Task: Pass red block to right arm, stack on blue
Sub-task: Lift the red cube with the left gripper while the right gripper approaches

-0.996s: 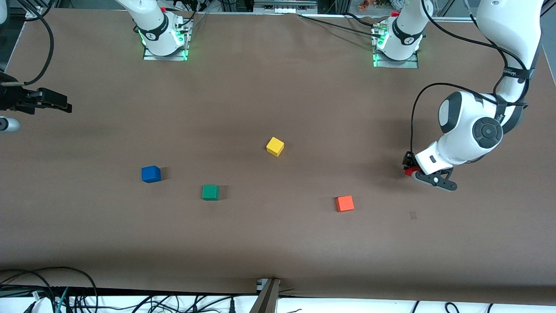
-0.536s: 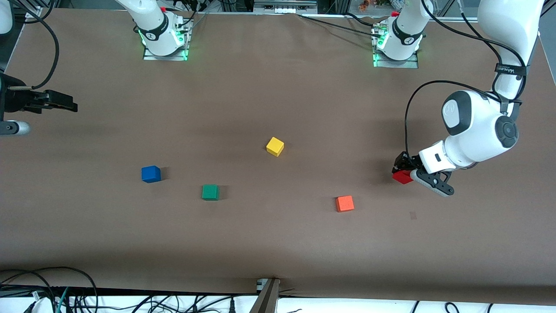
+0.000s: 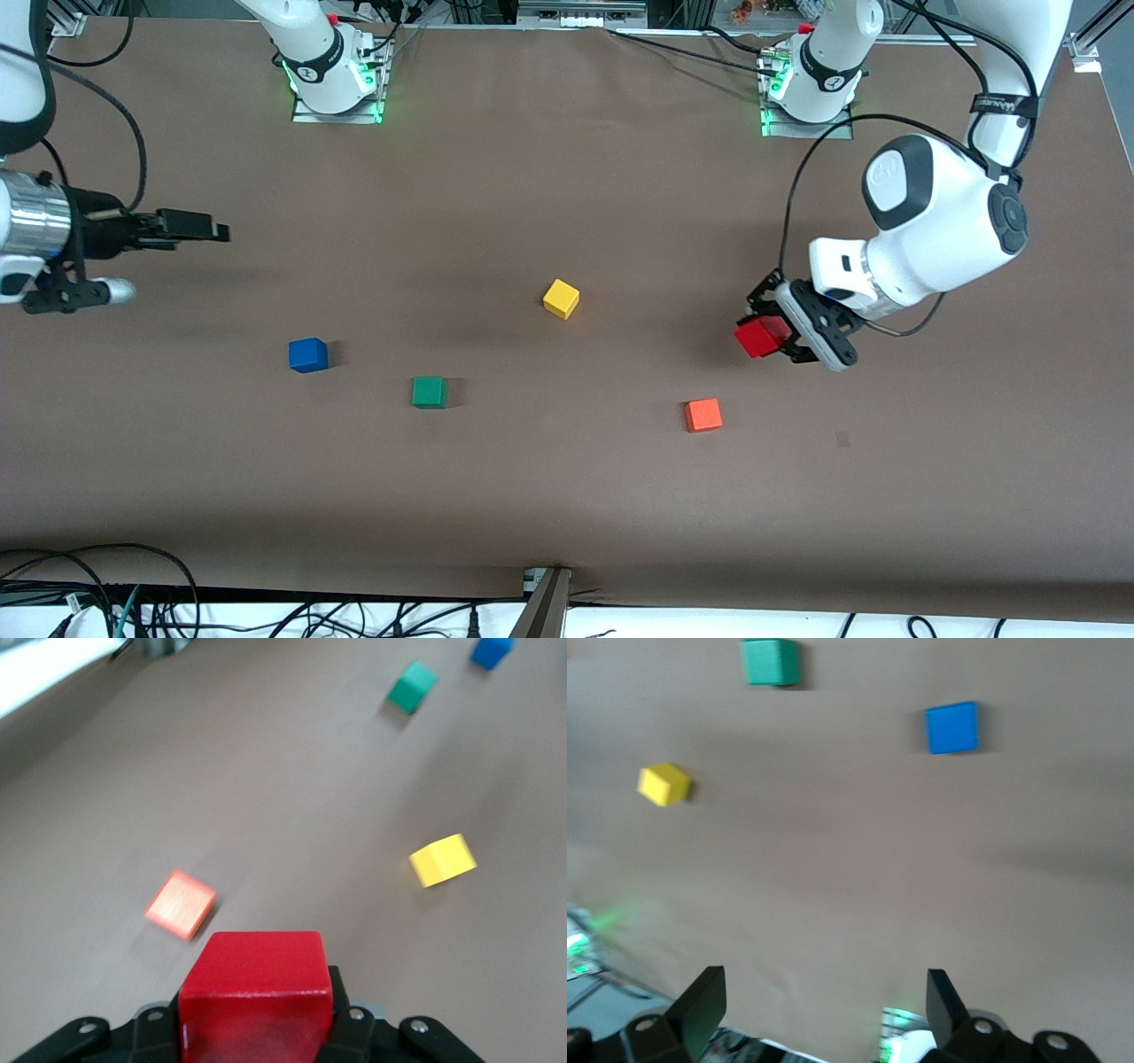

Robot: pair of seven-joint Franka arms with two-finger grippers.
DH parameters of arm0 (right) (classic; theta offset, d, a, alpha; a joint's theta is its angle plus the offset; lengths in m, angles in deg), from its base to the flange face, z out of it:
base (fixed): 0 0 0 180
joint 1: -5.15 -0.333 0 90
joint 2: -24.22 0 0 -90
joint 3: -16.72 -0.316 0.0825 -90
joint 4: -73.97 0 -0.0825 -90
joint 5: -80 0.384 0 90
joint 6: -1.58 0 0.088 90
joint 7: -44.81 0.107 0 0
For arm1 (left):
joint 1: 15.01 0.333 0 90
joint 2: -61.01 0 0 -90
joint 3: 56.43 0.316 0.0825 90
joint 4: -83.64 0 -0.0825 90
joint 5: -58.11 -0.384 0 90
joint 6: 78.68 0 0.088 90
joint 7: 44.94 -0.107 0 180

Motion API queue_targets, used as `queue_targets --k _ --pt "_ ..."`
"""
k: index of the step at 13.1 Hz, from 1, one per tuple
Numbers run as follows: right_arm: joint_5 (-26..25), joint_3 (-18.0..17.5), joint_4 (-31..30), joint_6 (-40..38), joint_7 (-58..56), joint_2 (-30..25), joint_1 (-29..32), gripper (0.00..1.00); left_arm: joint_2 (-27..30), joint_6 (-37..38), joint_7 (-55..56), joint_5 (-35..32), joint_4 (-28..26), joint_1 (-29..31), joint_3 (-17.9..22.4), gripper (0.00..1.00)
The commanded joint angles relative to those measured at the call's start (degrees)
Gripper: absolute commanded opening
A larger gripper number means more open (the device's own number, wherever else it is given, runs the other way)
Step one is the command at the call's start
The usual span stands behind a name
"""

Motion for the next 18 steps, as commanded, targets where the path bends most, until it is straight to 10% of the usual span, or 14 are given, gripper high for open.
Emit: queue_targets --k 1,8,18 --pt "9.49 0.00 0.03 -1.33 -0.28 3.45 0.25 1.00 -0.26 1.04 -9.28 7.04 1.23 -0.04 -2.75 0.00" --pt "40.87 -0.17 -4.44 -0.80 -0.55 14.18 -0.19 1.00 -5.36 -5.97 -29.41 22.26 5.80 -0.40 -14.35 0.00" --pt "66.99 -0.79 -7.35 -0.45 -16.09 21.47 -6.95 1.00 -7.20 -17.41 -51.75 50.31 6.59 -4.26 -19.37 0.00"
